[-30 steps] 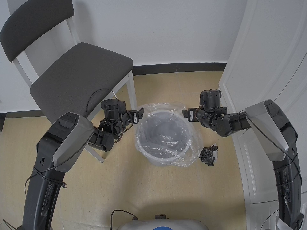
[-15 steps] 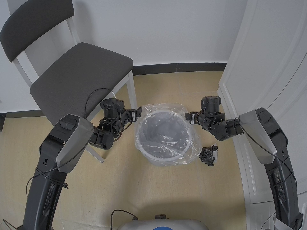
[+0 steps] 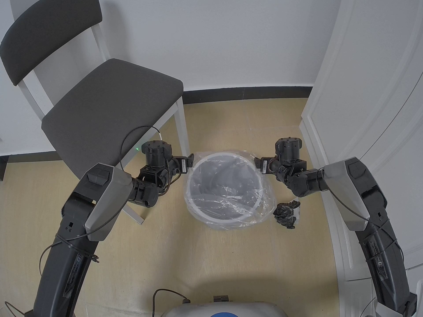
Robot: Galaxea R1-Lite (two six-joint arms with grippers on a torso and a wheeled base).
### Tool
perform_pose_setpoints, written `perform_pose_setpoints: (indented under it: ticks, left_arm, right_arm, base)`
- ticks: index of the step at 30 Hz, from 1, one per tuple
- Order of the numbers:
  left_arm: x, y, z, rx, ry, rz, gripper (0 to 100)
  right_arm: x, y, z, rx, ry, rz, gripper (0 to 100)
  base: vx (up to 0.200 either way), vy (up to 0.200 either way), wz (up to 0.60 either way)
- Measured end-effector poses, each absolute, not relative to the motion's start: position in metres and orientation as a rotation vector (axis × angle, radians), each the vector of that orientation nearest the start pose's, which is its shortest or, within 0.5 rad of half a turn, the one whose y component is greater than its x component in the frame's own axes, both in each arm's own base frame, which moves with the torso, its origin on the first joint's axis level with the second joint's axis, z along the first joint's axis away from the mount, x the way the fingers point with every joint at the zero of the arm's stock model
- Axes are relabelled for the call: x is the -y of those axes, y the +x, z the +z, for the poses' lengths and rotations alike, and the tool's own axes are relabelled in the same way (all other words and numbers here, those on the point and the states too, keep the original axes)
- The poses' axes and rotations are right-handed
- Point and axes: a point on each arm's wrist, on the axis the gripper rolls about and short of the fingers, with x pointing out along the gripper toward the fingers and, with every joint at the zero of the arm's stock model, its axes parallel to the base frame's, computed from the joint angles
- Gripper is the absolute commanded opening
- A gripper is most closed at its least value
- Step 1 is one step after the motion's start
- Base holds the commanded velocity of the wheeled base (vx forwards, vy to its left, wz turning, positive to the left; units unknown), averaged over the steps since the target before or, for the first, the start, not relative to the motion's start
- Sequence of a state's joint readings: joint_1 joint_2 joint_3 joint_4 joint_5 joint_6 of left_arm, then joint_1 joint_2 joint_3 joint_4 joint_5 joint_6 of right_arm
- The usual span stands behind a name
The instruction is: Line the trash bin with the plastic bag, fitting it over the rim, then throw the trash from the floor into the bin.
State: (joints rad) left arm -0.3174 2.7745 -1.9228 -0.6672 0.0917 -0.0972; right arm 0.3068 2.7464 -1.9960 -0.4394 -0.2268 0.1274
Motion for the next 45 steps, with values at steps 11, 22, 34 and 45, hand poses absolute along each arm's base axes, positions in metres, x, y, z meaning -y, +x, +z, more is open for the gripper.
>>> perform_pose_setpoints:
  ticks: [11, 22, 34, 45]
  left_arm:
    - [0.166, 0.525, -0.005, -0.267, -0.017, -0.174, 100]
    - [0.158, 0.514, 0.011, -0.265, -0.025, -0.156, 100]
    - [0.147, 0.466, 0.02, -0.305, -0.02, -0.196, 100]
    - [0.146, 0.425, 0.046, -0.311, -0.014, -0.232, 100]
  right_arm:
    - [-0.148, 0.534, -0.01, -0.358, 0.036, 0.031, 100]
    - [-0.146, 0.524, 0.035, -0.315, 0.051, 0.033, 100]
    - [-0.144, 0.453, 0.058, -0.472, -0.006, 0.05, 100]
    - [-0.129, 0.402, 0.049, -0.445, 0.009, 0.058, 100]
  base:
    - [0.0, 0.0, 0.0]
    - [0.0, 0.0, 0.0]
    - [0.0, 0.0, 0.0]
    - [0.0, 0.0, 0.0]
